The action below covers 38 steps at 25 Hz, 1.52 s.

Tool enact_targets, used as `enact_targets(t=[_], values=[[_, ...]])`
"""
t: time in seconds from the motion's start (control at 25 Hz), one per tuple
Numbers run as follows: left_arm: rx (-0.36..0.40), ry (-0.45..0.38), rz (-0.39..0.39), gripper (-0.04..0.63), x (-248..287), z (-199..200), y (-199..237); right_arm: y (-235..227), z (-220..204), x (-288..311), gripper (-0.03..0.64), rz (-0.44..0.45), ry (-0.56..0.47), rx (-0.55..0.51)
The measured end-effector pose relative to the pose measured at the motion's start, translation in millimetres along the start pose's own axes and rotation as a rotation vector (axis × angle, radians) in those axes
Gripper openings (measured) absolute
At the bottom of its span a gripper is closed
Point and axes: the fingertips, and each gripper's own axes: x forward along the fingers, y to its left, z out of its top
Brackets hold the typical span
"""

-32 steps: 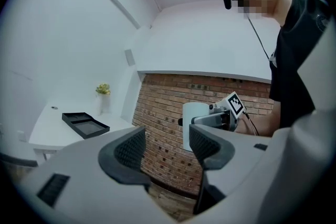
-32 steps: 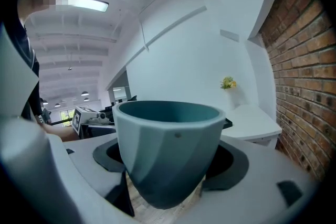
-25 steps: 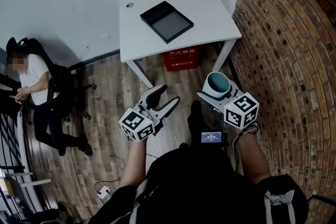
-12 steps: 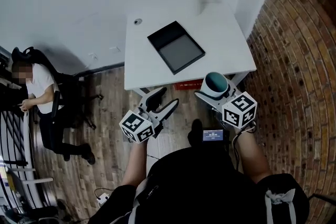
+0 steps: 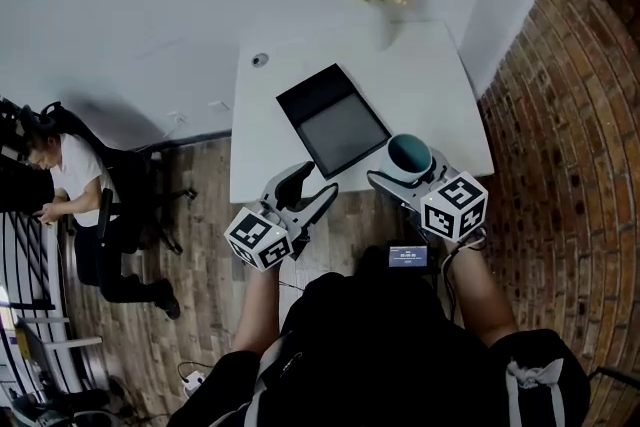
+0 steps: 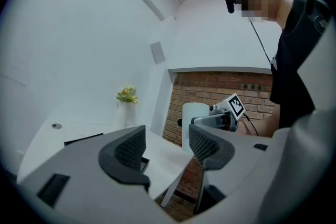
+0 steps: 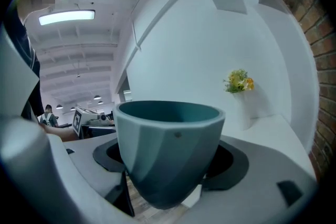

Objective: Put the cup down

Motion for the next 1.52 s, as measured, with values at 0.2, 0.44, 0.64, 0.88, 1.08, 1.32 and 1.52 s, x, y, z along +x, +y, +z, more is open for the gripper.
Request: enact_targets(t=[0.2, 0.44, 0.64, 0.88, 1.08, 1.32, 1.52], values=[[-0.005, -0.003, -0.005, 0.264, 8, 3, 10, -7, 1, 13, 0.396, 0.013, 0.016, 0.003], [-0.017, -0.011, -0.007, 0.265, 5, 9, 24, -1, 7, 32, 0.396, 0.023, 0.017, 0.002], [-0.013, -0.02, -0.016, 0.262, 1, 15, 33, 6, 13, 45, 0.396, 0.03, 0.008, -0.003], [-0.017, -0.029, -0.015, 0.261, -8, 16, 38, 14, 15, 57, 0.396, 0.043, 0.013, -0.011], [-0.024, -0.034, -0.009, 0.259, -13, 16, 44, 19, 16, 62, 0.396, 0.048, 0.014, -0.015], [-0.012, -0.029, -0.015, 0.258, -14, 19, 49, 15, 19, 63, 0.396, 0.031, 0.008, -0.014], [-0.008, -0.031, -0.02, 0.258, -13, 22, 48, 15, 19, 61, 0.396, 0.024, 0.008, -0.014]])
